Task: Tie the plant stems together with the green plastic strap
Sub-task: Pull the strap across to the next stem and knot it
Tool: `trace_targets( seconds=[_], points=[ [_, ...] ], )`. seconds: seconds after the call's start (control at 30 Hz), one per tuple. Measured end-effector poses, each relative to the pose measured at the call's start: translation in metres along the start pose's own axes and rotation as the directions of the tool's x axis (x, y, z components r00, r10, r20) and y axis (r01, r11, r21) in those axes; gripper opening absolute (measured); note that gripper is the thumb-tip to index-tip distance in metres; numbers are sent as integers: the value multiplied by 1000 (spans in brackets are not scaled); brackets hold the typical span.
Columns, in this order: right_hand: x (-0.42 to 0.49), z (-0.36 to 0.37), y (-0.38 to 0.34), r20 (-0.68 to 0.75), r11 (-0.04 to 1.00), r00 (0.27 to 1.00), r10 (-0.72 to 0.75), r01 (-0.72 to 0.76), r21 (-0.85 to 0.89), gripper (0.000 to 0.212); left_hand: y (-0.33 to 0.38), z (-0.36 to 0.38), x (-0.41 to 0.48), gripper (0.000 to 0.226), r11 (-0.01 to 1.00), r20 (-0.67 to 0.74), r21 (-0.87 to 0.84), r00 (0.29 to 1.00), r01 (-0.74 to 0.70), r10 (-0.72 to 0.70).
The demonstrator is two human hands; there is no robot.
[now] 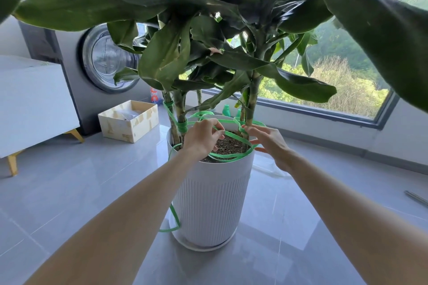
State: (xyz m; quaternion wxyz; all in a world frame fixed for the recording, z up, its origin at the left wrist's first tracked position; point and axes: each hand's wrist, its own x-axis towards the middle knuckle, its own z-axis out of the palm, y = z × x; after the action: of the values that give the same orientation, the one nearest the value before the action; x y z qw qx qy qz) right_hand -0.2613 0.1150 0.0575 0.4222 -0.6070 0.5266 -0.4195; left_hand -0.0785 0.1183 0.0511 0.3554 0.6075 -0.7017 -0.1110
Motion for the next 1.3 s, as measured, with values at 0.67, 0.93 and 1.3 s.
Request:
trace_targets(
  seconds=[0.67,0.93,1.3],
  points=[
    [8,2,37,-72,882,997,17,-49,-469,20,-3,-4,-4,10,997,55,-61,998,-38,42],
    [7,1,22,-225,990,974,13,-44,-135,24,1,-5,1,7,983,48,-182,999,-2,11],
    [6,5,6,-175,995,983,49,-34,90,27,8,1,3,9,996,-86,-87,995,34,-41]
  ],
)
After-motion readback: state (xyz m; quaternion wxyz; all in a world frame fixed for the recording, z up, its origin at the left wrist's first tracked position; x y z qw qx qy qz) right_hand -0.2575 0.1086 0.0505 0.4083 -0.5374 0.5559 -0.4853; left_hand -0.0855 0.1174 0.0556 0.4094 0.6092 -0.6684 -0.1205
